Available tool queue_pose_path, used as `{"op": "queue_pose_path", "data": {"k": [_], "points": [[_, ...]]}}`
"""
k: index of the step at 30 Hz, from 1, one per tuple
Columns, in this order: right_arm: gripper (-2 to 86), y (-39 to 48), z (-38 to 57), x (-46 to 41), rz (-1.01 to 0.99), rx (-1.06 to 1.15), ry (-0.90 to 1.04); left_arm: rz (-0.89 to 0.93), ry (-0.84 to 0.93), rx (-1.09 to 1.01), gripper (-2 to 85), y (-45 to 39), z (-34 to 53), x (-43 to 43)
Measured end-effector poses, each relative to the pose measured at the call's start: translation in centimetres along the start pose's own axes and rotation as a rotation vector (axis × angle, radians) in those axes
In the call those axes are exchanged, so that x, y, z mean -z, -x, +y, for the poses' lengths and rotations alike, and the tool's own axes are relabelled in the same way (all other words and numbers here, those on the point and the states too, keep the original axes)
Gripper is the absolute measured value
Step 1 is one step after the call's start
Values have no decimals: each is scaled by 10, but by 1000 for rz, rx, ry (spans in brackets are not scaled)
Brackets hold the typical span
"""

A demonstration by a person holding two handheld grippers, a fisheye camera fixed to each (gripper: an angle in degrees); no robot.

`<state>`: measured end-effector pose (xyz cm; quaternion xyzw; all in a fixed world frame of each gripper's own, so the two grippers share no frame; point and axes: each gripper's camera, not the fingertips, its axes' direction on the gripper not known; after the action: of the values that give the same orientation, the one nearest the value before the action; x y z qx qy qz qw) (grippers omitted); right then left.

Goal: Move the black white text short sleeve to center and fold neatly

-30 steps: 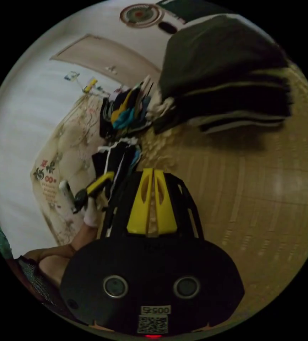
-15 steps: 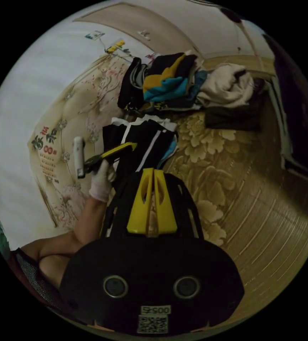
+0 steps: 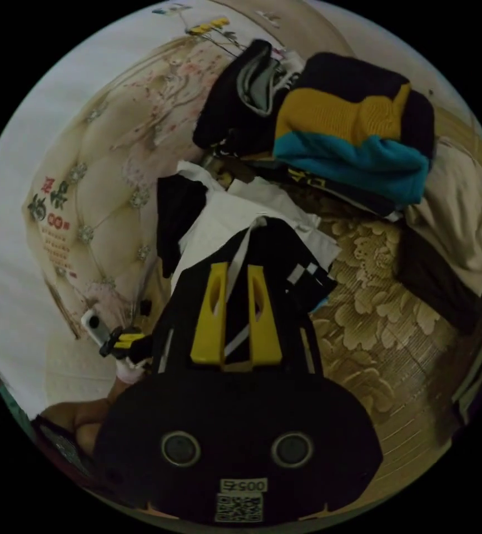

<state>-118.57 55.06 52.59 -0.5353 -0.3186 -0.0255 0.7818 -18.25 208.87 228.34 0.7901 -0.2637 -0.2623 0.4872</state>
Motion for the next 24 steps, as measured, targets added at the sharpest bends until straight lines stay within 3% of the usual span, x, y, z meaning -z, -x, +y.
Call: {"op": "queue_pose_path", "data": {"k": [6, 11, 16, 20, 24], "points": [[79, 26, 9, -45, -8, -66, 39, 35, -20, -33, 20, 29, 47, 60], [6, 53, 37, -59, -34, -107, 14, 37, -40, -106, 19, 34, 83, 113], [-15, 105, 105, -28, -37, 23, -137, 58, -243, -98, 18, 41, 109, 186], [-15, 138, 165, 8, -42, 74, -252, 175, -440, -81, 16, 40, 119, 244], [-15, 172, 245, 62, -52, 89, -383, 250, -450, -126, 14, 18, 113, 273]]}}
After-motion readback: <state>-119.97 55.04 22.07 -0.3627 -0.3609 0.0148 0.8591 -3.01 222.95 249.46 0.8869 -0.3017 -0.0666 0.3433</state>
